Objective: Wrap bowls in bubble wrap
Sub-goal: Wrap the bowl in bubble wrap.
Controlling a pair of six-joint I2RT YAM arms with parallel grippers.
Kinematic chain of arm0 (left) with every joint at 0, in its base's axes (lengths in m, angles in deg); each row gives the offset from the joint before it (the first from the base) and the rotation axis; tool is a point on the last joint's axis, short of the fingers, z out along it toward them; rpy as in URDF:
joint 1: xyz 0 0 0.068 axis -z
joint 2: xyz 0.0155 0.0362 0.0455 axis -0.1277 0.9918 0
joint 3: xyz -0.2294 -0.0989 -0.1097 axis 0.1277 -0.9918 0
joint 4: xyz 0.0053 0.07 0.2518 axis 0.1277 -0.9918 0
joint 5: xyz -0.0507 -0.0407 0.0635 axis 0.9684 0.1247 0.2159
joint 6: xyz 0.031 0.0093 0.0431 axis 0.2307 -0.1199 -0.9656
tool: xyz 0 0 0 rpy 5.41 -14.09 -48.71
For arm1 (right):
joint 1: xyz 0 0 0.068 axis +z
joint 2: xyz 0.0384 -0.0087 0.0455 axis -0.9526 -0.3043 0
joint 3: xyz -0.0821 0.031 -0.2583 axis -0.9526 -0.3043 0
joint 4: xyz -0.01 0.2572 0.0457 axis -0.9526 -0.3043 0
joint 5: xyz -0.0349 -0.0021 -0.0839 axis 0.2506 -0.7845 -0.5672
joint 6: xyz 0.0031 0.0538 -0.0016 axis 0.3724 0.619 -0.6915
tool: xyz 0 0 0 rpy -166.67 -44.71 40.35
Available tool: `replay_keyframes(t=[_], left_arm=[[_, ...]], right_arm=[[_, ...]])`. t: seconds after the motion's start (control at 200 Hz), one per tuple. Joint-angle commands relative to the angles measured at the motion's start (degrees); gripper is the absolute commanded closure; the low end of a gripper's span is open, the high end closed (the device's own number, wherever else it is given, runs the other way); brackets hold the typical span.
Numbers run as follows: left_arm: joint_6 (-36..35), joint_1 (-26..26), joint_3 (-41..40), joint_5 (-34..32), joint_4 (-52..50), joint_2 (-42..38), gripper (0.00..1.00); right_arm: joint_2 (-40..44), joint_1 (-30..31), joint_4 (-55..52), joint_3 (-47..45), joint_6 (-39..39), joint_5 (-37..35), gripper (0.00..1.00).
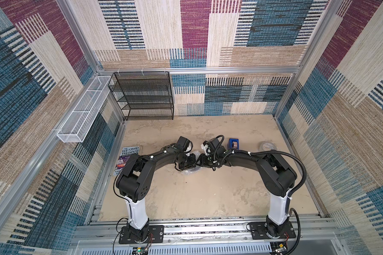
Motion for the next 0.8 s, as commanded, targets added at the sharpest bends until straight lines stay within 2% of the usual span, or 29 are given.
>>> replay_keyframes(t=[0.0, 0.185, 0.285, 0.441, 0.566, 0.796], left_arm=[[-2.81, 0.19, 0.69, -2.11, -2.45, 0.63, 1.0], [-4.12, 0.15, 1.26, -1.96, -3.65, 1.07, 1.0], [-4.72, 0.26, 1.92, -2.51, -4.26, 1.04, 1.0], [-5.38, 0.45, 3.1, -2.27, -5.23, 1.31, 1.0], [-5.76, 0.53, 3.32, -2.29, -5.51, 1.42, 1.0], [-6.26, 0.71, 3.45, -2.01, -5.5, 1.63, 1.0]], right_arm=[[2.17, 0.32, 1.91, -0.1, -0.52, 8.59, 0.63], [7.03, -1.37, 0.76, -2.37, -1.46, 7.1, 0.56], [8.72, -2.89, 0.46, -3.62, -2.89, 6.16, 0.46], [9.37, -4.6, -0.61, -2.91, -6.3, 4.02, 0.37], [6.8, -6.1, -2.3, -0.45, -9.23, 1.58, 0.36], [1.13, -6.76, 1.52, 0.81, -12.38, 8.29, 0.39]])
